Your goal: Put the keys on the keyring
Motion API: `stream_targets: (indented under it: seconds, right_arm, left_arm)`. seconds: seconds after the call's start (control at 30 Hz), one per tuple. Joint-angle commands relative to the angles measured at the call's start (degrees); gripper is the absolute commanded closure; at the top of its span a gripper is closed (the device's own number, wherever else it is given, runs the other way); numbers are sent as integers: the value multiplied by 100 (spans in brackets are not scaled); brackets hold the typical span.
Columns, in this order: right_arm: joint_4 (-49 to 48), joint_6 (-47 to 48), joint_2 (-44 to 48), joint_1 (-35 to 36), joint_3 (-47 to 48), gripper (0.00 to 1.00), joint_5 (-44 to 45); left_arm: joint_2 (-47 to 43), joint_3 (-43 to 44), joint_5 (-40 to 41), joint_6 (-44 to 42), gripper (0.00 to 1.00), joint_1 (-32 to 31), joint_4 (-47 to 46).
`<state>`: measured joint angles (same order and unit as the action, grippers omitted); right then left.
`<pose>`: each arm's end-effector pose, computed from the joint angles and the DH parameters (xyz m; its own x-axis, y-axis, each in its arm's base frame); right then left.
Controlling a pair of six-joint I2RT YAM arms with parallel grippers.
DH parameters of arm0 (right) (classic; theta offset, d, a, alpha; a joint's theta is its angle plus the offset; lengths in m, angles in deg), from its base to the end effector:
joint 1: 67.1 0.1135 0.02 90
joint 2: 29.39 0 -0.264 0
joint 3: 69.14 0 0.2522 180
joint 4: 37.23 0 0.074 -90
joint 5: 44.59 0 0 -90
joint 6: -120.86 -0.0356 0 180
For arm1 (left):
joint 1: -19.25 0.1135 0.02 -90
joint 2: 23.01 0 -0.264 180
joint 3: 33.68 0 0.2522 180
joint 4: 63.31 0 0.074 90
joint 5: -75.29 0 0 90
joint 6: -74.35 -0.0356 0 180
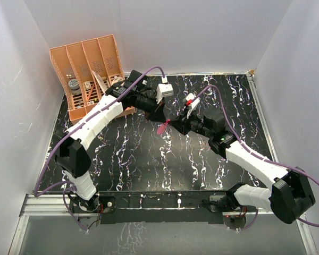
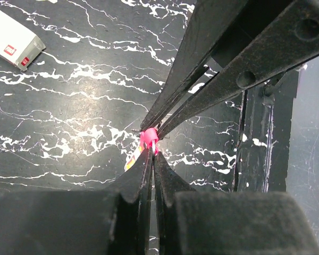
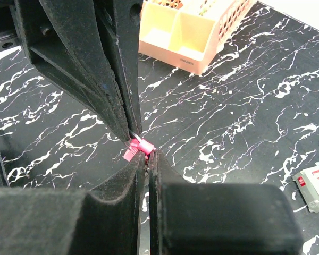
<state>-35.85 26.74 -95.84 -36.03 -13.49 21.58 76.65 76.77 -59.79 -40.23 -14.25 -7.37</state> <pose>0.2208 0.1498 0.2858 -0.2385 -0.0670 -0.9688 -0.7953 0.5860 0.1553 0.3046 -0.2318 0.3507 -0.2023 0.4861 -0.8502 0.9790 0.1220 -0.1632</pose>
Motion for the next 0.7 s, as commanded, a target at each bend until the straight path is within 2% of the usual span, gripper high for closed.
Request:
stream_targets:
  seconds: [0.0, 0.13, 0.43, 0.67]
  right_arm:
    - [-494, 79, 159, -13, 241, 100, 173]
    - [-518, 74, 187, -14, 217, 100, 223]
    - [-566, 52, 280, -15, 136, 100, 390]
    - [-572, -24, 282, -22, 97, 100, 637]
  left_arm:
    - [-337, -107, -9, 289, 100, -35, -351]
    - [-390, -179, 136, 398, 99, -34, -497]
    - [-524, -333, 439, 455, 77, -35, -641]
    - [-1144, -955, 941, 713, 72, -34, -1494]
